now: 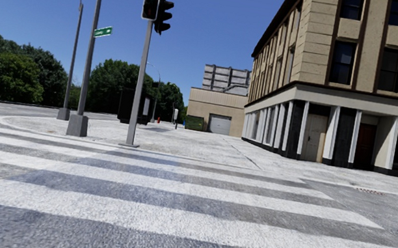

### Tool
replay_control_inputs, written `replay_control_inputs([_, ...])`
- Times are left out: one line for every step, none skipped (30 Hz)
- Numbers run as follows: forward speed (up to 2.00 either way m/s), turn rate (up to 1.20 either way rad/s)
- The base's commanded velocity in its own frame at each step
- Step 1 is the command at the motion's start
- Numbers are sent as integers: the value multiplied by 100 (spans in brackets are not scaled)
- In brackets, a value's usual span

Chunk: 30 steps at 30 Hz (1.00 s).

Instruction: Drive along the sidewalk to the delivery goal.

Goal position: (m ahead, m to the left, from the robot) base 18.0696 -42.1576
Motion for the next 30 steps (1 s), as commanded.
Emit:
replay_control_inputs([200, 0])
replay_control_inputs([200, 0])
replay_control_inputs([200, 0])
replay_control_inputs([200, 0])
replay_control_inputs([200, 0])
replay_control_inputs([200, 0])
replay_control_inputs([200, 0])
replay_control_inputs([200, 0])
replay_control_inputs([200, 0])
replay_control_inputs([200, 0])
replay_control_inputs([200, 0])
replay_control_inputs([200, 0])
replay_control_inputs([200, 0])
replay_control_inputs([200, 0])
replay_control_inputs([200, 0])
replay_control_inputs([200, 0])
replay_control_inputs([200, 0])
replay_control_inputs([200, 0])
replay_control_inputs([200, 0])
replay_control_inputs([200, 0])
replay_control_inputs([200, 0])
replay_control_inputs([200, 0])
replay_control_inputs([200, 0])
replay_control_inputs([200, 0])
replay_control_inputs([200, 0])
replay_control_inputs([200, 0])
replay_control_inputs([200, 0])
replay_control_inputs([200, 0])
replay_control_inputs([200, 0])
replay_control_inputs([200, 0])
